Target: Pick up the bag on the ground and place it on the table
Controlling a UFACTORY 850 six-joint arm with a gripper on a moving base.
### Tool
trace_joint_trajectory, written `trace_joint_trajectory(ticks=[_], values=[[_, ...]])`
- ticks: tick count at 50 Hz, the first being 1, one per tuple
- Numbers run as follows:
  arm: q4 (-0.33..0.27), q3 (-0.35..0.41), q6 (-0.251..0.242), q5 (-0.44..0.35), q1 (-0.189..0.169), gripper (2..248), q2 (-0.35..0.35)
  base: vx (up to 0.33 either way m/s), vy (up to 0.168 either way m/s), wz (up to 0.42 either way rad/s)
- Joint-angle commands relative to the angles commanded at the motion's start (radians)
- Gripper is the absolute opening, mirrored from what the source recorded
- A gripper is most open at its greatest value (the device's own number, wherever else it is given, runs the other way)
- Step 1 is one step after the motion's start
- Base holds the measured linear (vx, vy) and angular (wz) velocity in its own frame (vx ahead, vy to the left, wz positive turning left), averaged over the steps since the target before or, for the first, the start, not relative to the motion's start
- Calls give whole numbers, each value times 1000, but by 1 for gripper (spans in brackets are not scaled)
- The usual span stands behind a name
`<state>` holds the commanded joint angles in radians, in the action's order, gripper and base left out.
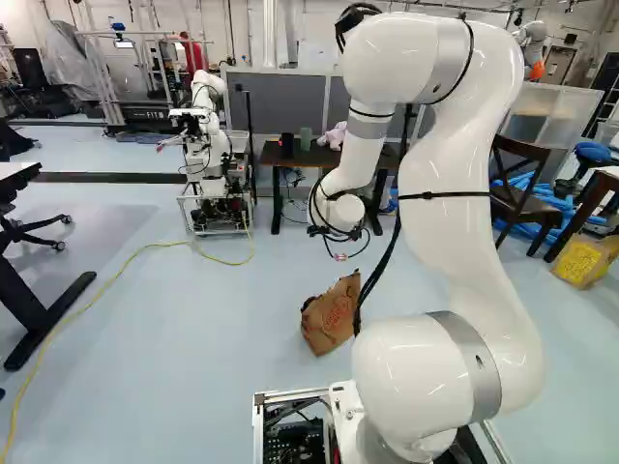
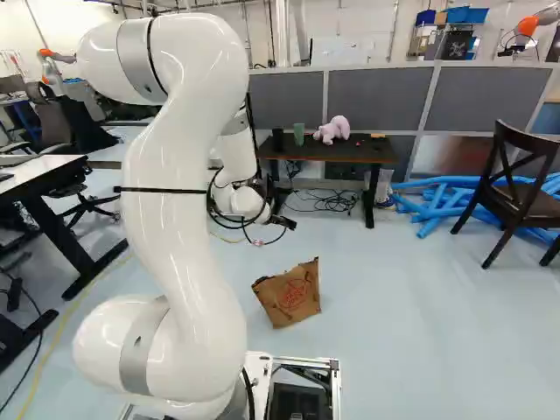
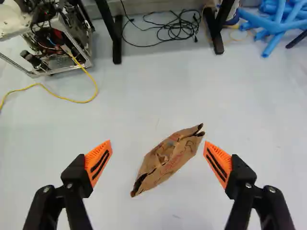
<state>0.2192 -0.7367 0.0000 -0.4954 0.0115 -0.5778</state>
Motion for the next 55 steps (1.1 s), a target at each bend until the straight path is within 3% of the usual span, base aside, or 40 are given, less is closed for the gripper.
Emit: trace_joint_trajectory(ticks=[22, 55], values=[[54, -57, 0, 55, 0, 247, -91, 0, 0, 0], [104, -208, 0, 133, -1, 247, -258, 0, 0, 0]])
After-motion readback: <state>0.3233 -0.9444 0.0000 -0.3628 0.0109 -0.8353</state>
